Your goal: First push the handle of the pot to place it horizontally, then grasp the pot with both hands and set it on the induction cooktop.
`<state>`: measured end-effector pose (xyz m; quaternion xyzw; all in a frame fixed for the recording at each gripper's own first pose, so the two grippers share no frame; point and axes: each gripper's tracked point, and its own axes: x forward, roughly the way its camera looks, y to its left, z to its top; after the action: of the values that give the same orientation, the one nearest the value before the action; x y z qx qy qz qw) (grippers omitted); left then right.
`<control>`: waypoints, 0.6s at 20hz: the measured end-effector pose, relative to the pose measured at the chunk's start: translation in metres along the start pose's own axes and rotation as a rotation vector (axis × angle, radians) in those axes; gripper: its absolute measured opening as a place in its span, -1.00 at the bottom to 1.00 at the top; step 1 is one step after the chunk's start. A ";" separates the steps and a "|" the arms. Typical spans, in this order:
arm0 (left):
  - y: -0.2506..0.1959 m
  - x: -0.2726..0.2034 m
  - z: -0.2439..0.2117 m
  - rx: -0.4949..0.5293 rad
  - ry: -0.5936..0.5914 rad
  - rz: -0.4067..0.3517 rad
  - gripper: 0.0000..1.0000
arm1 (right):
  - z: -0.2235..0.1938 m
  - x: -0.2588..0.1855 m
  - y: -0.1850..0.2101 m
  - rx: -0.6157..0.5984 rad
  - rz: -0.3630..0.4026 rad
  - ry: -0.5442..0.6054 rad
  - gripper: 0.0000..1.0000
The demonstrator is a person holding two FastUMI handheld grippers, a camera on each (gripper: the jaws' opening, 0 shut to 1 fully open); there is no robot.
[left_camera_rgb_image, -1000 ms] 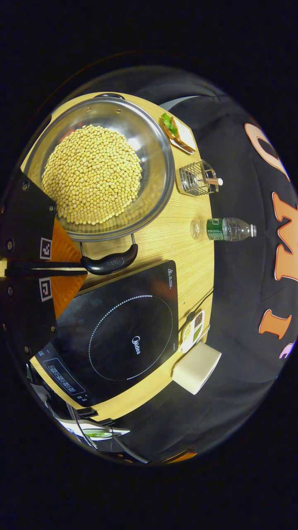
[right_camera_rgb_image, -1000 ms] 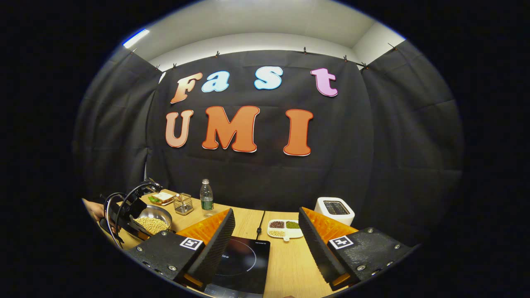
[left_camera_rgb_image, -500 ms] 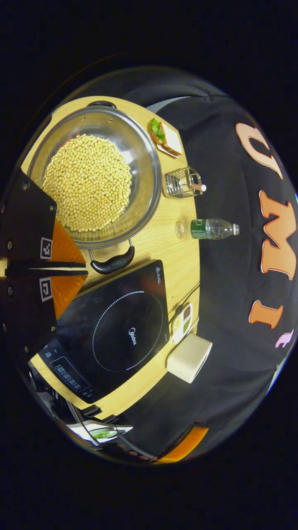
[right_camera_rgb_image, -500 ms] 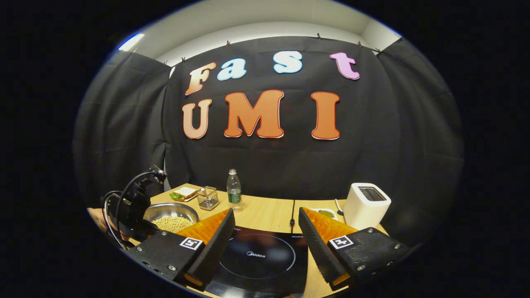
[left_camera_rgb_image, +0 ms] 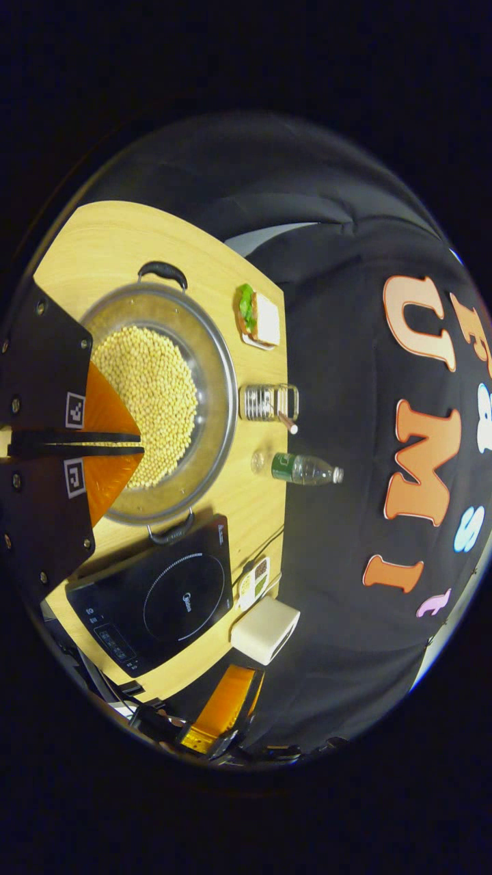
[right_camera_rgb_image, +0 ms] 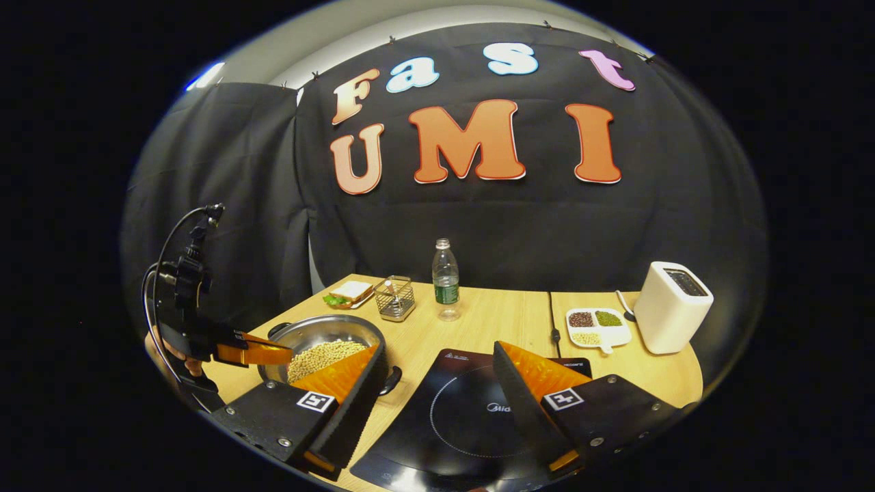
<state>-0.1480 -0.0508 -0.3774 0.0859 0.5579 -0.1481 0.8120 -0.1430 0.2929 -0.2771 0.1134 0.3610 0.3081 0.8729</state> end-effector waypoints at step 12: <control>0.130 -0.010 0.015 -0.107 -0.019 0.088 -0.57 | -0.034 0.051 0.049 -0.020 0.049 0.177 0.92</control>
<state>-0.0946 0.0686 -0.3661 0.0653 0.5530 -0.0830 0.8265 -0.1611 0.3621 -0.3088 0.0856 0.4306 0.3417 0.8310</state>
